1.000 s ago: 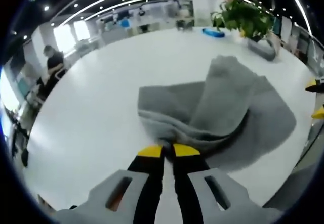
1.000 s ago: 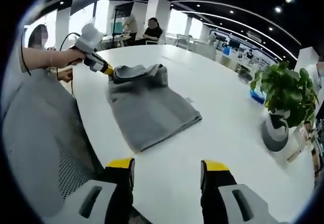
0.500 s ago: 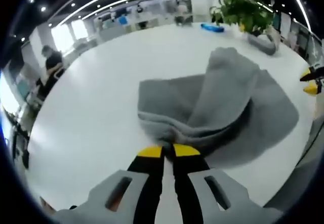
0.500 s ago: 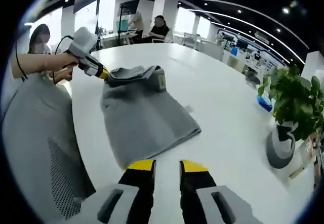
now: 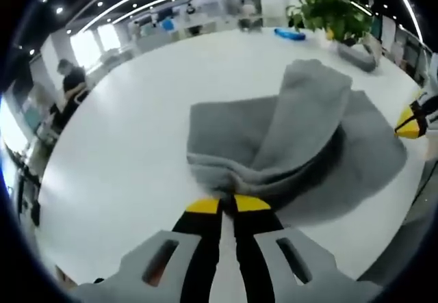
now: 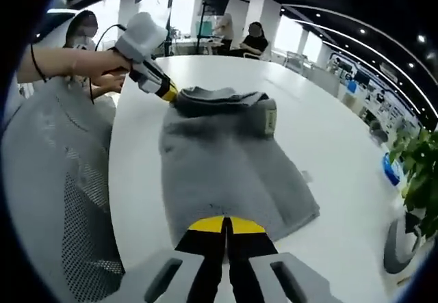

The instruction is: Open the folded towel by lifting each exposed corner and separating the folded layers until the towel lies flat within the target outline without major curled edges

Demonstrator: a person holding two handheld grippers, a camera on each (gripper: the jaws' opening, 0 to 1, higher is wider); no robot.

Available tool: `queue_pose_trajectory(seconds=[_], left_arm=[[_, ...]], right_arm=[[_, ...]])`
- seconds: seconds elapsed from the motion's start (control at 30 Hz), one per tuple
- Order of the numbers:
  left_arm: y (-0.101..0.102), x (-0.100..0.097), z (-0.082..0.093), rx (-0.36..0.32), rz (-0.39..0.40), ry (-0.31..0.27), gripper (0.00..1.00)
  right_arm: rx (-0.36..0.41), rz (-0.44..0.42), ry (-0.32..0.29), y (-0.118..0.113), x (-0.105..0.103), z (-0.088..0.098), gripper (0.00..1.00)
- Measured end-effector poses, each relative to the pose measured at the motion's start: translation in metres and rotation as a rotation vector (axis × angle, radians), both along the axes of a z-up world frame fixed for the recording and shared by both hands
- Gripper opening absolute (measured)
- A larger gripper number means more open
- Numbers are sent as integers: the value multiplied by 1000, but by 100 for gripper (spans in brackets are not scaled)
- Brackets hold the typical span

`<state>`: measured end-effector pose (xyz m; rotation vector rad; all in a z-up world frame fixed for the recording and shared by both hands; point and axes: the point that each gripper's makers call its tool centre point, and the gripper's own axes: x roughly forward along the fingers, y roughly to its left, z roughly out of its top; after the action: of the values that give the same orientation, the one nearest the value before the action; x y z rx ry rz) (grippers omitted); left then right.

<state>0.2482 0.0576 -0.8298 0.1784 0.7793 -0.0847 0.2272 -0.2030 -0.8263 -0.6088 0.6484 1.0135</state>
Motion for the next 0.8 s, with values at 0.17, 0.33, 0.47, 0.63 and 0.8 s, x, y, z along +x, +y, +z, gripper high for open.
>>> queue_pose_trajectory(seconds=[0.17, 0.33, 0.47, 0.63, 0.8], left_arm=[[0, 1, -1, 0, 6, 6, 5], [-1, 0, -2, 32, -13, 11, 5], [-1, 0, -2, 44, -21, 14, 5], [-1, -1, -3, 34, -18, 19, 5], [-5, -2, -4, 22, -24, 29, 5]], right_arm=[[-56, 6, 23, -7, -2, -17, 0], [7, -63, 71, -8, 1, -15, 0], [3, -75, 75, -7, 1, -16, 0], [-16, -92, 68, -8, 4, -17, 0], [-52, -146, 61, -13, 14, -18, 0]])
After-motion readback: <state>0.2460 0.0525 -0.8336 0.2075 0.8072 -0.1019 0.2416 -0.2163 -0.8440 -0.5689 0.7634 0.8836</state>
